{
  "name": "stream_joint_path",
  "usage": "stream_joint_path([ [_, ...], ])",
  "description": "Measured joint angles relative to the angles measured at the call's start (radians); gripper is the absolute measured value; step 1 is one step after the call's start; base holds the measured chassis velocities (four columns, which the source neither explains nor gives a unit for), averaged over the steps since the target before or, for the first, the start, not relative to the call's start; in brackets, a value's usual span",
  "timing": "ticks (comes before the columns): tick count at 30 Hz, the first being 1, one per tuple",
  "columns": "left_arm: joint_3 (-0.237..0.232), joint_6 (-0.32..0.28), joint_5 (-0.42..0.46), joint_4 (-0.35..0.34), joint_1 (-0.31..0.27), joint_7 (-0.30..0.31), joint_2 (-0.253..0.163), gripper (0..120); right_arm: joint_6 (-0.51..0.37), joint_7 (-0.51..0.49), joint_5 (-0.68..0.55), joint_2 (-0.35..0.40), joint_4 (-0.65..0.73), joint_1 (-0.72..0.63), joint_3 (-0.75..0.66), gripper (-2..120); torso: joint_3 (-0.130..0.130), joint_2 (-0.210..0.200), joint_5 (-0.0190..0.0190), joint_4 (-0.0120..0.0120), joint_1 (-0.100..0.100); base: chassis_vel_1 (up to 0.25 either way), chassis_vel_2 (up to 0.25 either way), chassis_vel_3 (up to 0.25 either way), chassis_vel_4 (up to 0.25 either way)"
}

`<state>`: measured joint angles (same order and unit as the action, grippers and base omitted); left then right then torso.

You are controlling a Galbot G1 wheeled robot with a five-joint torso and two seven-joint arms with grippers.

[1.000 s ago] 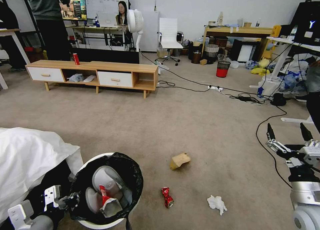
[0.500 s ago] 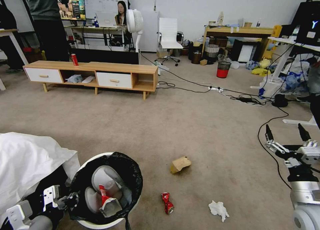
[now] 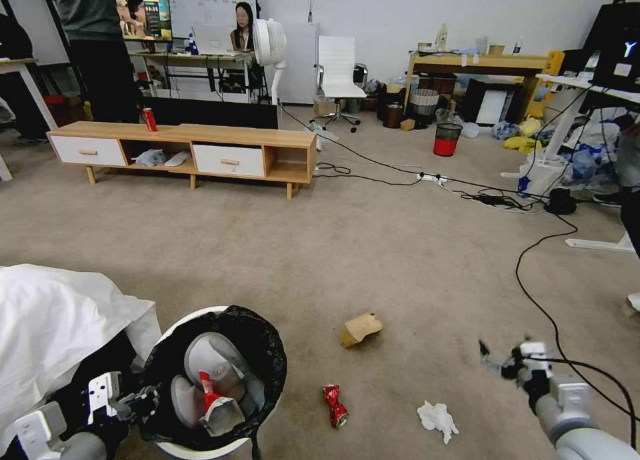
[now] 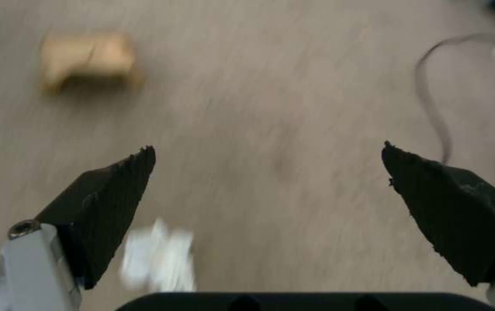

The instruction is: Pick up the trash bin, then pick up the garbage from the floor and place it into the trash bin.

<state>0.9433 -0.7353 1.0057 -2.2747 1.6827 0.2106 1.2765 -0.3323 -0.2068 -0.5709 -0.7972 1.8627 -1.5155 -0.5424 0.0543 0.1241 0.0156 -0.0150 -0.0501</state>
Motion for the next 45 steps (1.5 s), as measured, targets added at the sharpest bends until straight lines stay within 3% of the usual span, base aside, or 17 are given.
stream_joint_path([
  [2,-0.003,0.0,0.0,0.003,-0.002,0.0,-0.004,1,-0.121,0.097,-0.006,0.047,-0.006,-0.003,0.005,100,0.0,0.0,0.0002,0.0,0.0,0.0,0.0,0.0,0.0],
  [3,-0.003,0.0,0.0,0.003,-0.002,0.0,-0.004,1,-0.121,0.097,-0.006,0.047,-0.006,-0.003,0.005,100,0.0,0.0,0.0002,0.0,0.0,0.0,0.0,0.0,0.0],
  [5,-0.009,0.0,-0.002,0.01,-0.007,-0.001,-0.004,1,-0.289,0.246,0.008,0.078,-0.015,0.012,0.005,100,0.0,0.0,0.0002,-0.0002,0.0,0.0,0.0,0.0,0.0],
  [6,-0.009,0.0,-0.002,0.01,-0.007,-0.001,-0.004,1,-0.289,0.246,0.008,0.078,-0.015,0.012,0.005,100,0.0,0.0,0.0002,-0.0002,0.0,0.0,0.0,0.0,0.0],
  [9,-0.013,0.0,-0.005,0.014,-0.012,-0.002,0.001,1,-0.372,0.461,0.069,0.091,-0.063,0.047,0.015,100,0.0,0.0,0.0001,0.0001,0.0,0.0,0.0,0.0,0.0],
  [12,-0.016,0.0,-0.005,0.022,-0.021,-0.002,-0.001,1,-0.384,0.507,0.086,0.094,-0.099,0.063,0.03,100,0.0,0.0,-0.0001,0.0,0.0,0.0,0.0,0.0,0.0],
  [20,-0.033,0.0,-0.006,0.047,-0.037,-0.004,-0.009,1,-0.362,0.495,0.083,0.048,-0.195,0.105,0.075,100,0.0,0.0,0.0003,-0.0003,0.0,0.0,0.0,0.0,0.0],
  [34,-0.017,0.0,-0.005,0.063,-0.034,-0.005,-0.008,1,-0.237,0.433,0.081,-0.041,-0.48,0.345,0.252,100,0.0,0.0,0.0003,0.0,0.0,0.0,0.0,0.0,0.0],
  [45,-0.018,0.0,-0.003,0.084,-0.045,-0.001,-0.014,1,-0.181,0.412,0.103,-0.164,-0.686,0.507,0.397,100,0.0,0.0,0.0001,0.0,0.0,0.0,0.0,0.0,0.0],
])
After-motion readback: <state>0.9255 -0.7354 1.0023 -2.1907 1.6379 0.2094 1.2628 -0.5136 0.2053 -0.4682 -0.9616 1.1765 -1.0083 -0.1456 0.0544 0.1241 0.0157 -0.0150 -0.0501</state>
